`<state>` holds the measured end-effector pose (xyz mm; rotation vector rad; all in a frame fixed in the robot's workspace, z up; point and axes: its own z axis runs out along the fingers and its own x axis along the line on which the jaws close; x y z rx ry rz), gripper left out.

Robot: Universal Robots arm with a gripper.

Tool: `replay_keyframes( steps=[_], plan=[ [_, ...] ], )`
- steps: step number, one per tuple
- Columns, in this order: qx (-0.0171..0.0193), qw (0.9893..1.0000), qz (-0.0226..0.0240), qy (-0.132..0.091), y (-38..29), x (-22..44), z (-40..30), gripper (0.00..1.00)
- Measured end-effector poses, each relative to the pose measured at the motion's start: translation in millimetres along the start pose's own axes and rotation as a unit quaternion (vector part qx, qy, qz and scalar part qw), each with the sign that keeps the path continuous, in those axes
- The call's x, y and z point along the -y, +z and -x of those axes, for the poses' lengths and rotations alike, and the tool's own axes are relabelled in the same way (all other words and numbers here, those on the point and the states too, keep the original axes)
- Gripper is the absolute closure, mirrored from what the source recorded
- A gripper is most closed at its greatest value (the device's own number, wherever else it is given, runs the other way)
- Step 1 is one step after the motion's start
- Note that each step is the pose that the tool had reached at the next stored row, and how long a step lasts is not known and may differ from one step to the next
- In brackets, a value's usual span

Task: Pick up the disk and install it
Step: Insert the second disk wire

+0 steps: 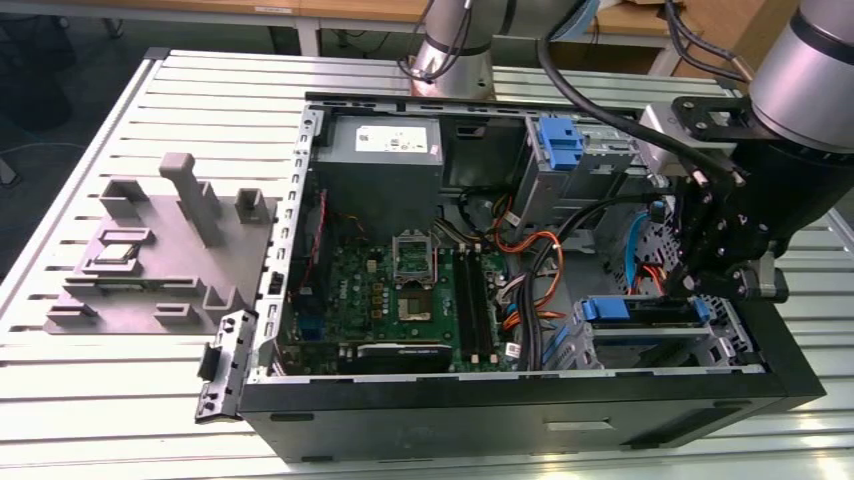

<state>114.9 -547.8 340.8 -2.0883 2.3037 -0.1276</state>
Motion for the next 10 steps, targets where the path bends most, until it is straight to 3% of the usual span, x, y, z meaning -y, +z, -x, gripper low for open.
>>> replay_keyframes(
  steps=[4,7,10],
  plan=[
    [0.0001,1.0000,0.0000,0.000,-0.9,-12.2,-1.3,0.90],
    [0.0002,1.0000,0.0001,0.000,-0.9,-12.7,-1.4,0.90],
    [0.0008,1.0000,0.0037,0.000,-1.6,-12.7,-1.3,0.90]
  ],
)
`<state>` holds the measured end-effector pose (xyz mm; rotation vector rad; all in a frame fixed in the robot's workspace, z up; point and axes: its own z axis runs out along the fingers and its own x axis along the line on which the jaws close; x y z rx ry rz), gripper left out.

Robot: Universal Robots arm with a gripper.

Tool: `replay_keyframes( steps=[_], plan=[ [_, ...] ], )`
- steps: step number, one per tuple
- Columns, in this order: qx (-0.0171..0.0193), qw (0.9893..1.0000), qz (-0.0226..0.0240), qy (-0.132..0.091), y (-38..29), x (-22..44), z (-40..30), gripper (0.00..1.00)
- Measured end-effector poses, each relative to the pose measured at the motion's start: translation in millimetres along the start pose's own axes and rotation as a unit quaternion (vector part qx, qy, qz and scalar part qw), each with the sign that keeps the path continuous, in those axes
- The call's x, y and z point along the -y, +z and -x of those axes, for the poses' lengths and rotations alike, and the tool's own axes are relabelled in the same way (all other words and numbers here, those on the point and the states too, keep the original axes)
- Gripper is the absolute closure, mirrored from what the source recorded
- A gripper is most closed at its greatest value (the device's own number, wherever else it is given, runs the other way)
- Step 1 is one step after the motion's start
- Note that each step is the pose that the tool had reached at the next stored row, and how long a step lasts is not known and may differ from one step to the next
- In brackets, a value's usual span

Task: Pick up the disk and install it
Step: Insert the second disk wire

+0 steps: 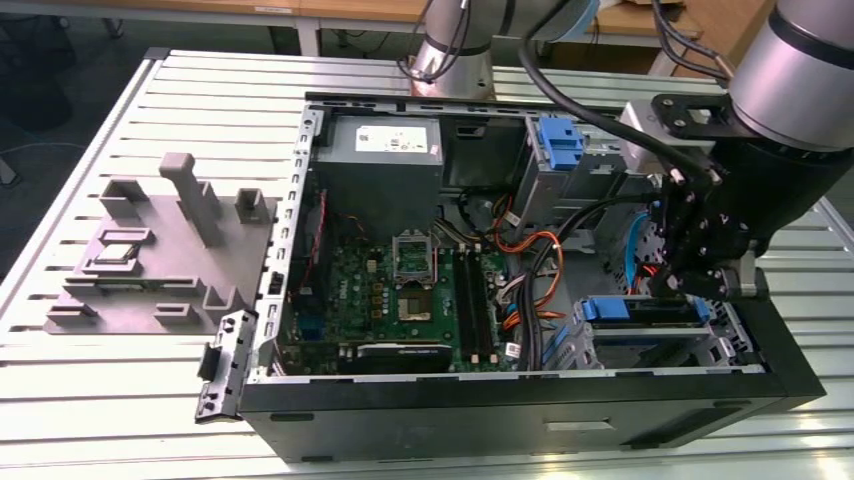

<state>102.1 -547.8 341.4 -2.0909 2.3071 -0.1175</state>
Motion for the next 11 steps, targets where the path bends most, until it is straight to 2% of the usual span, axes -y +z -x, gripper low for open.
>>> replay_keyframes(
  steps=[3,11],
  plan=[
    [0.0001,1.0000,0.0001,0.000,-6.4,0.6,-0.1,0.90],
    [0.0000,1.0000,0.0002,0.000,-33.4,2.3,1.6,0.90]
  ],
)
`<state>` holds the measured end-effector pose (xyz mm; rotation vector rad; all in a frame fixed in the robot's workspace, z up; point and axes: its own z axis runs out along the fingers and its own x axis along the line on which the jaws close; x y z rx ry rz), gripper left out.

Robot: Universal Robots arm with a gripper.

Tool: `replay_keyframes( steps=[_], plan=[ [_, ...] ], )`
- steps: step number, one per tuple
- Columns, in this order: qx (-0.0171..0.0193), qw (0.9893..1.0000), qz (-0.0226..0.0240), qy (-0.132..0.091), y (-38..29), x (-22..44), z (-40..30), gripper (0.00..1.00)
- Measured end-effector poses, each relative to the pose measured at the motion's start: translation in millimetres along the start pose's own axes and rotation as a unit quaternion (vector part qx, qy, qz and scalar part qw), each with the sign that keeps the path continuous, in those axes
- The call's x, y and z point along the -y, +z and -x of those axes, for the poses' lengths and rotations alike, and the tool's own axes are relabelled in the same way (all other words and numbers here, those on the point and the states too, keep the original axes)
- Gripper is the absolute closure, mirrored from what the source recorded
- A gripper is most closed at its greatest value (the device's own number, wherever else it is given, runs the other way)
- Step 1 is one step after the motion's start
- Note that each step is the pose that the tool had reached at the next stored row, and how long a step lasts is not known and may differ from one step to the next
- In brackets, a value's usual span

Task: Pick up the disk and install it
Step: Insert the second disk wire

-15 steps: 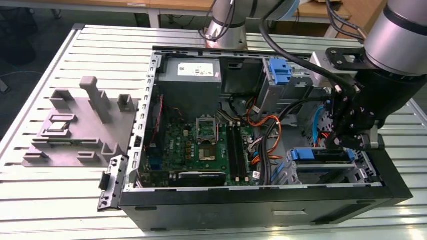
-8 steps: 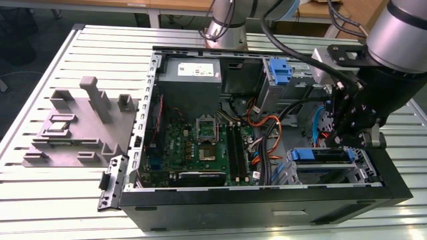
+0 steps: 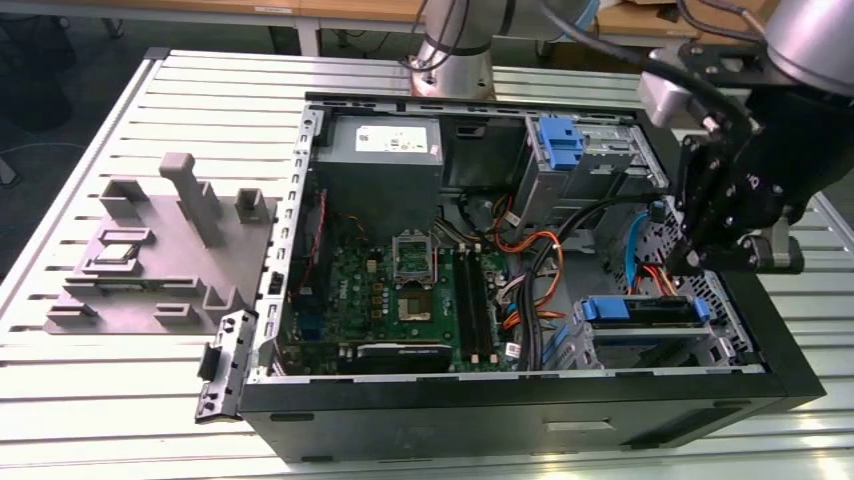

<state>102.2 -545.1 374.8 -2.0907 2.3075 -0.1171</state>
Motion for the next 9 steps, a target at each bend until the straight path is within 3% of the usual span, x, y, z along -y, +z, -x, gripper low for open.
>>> replay_keyframes(
  steps=[3,6,9],
  plan=[
    [-0.0006,1.0000,0.0000,0.000,-2.4,-0.3,4.7,0.90],
    [-0.0060,1.0000,-0.0006,0.000,-2.8,-1.3,14.8,0.90],
    [-0.0068,1.0000,-0.0007,0.000,-3.1,-2.0,21.8,0.90]
  ],
)
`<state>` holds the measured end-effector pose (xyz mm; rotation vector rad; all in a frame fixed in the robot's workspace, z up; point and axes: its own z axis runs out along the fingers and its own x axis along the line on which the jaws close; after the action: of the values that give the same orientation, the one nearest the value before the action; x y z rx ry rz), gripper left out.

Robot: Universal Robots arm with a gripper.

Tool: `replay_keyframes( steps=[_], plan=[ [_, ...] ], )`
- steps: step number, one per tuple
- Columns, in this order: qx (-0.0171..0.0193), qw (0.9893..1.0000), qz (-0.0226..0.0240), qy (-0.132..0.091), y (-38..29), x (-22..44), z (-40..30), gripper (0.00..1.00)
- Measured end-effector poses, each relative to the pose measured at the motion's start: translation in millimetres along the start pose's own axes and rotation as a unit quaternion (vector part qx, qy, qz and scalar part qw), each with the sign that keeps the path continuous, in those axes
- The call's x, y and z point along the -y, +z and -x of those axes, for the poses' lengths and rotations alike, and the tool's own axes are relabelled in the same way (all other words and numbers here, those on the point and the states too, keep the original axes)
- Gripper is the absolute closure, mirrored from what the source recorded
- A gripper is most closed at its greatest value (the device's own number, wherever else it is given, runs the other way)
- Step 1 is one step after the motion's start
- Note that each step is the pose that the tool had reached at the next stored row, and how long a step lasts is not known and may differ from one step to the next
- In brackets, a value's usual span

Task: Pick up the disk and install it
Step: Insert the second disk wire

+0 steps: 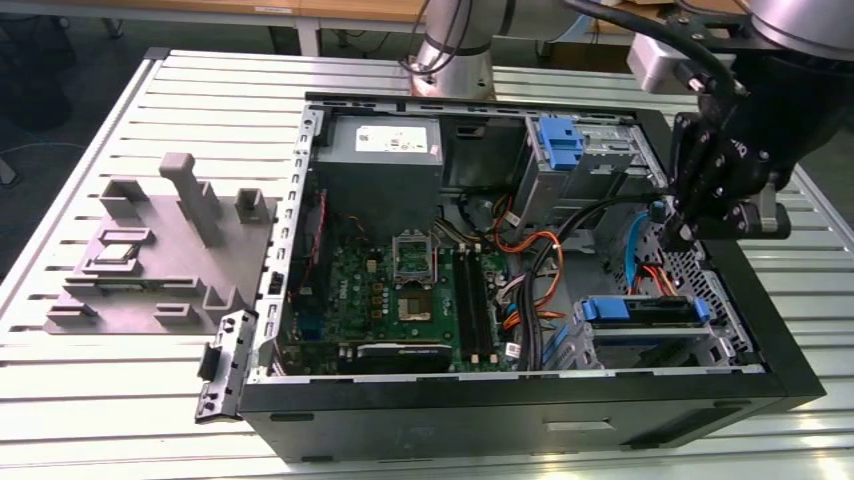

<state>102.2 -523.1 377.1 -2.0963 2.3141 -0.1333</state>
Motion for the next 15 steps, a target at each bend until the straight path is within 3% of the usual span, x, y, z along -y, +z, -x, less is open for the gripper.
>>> replay_keyframes(
  steps=[4,11,15],
  plan=[
    [-0.0014,1.0000,0.0008,0.000,-0.8,-0.8,8.4,0.90],
    [-0.0035,1.0000,0.0068,-0.001,-4.9,-1.7,19.9,0.90],
    [-0.0066,0.9999,0.0076,-0.001,-5.8,-0.8,26.5,0.90]
  ],
)
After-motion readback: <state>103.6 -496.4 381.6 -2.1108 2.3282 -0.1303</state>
